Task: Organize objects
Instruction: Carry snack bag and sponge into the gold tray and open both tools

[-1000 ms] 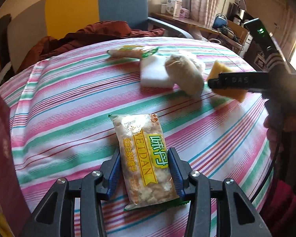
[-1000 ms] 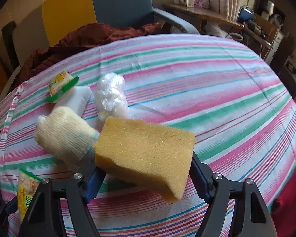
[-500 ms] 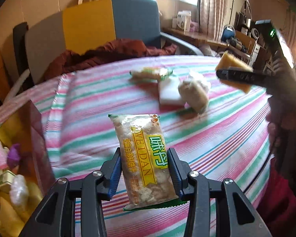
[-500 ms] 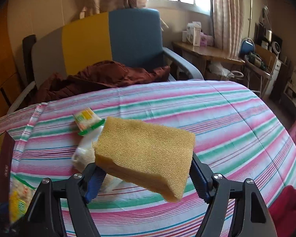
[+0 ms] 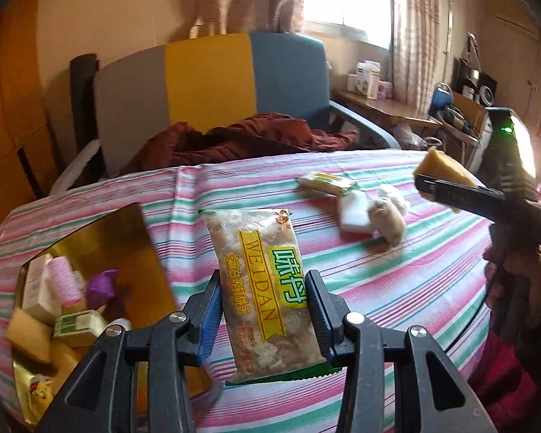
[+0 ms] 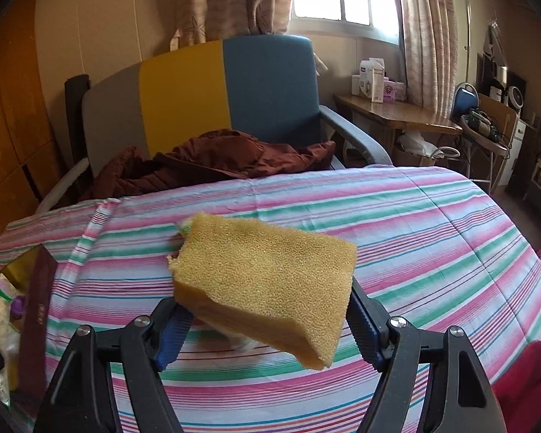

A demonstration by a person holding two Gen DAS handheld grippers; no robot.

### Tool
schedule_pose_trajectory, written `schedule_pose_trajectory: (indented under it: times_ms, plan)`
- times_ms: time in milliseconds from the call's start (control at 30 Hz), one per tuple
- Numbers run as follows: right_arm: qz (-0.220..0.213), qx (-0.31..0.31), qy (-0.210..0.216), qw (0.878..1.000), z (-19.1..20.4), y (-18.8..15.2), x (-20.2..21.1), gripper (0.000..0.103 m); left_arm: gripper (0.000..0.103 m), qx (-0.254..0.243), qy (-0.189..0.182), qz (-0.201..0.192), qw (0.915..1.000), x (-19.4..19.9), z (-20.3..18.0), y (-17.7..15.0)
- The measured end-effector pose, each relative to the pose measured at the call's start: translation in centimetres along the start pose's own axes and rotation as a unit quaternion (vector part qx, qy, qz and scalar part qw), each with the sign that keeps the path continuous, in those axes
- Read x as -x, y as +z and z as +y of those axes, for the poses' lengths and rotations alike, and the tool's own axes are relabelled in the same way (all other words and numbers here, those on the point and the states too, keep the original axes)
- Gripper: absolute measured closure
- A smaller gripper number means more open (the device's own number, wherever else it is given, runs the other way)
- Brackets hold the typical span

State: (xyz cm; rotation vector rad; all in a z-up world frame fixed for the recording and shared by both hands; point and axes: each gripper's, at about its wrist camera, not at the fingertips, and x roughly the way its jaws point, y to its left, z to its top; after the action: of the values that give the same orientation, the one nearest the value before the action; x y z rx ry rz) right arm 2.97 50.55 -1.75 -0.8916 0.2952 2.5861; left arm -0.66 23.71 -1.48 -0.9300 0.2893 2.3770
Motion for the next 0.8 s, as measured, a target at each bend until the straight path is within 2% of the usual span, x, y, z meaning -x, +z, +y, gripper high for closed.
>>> schedule_pose_trajectory:
  times_ms: [233, 533, 700, 800]
  plan:
    - [0.000, 0.019, 0.061, 0.998, 5.6, -0.5, 2.2, 0.026, 0.059, 0.037, 0.027, -0.002, 0.9989, 0.8, 3.7, -1.0]
    - [0.024, 0.038, 0.145, 0.988, 13.0, -2.9, 3.6, 0.026, 0.059, 0.078, 0.036, -0.001, 0.9963, 2.0, 7.5, -2.3]
    - [0.043, 0.055, 0.190, 0.979, 17.1, -4.3, 3.9, 0.026, 0.059, 0.119, 0.052, -0.007, 0.9915, 3.3, 11.5, -3.6]
    - [0.053, 0.068, 0.219, 0.972, 19.7, -5.1, 4.2, 0.026, 0.059, 0.154, 0.074, -0.013, 0.9851, 4.8, 15.0, -4.7]
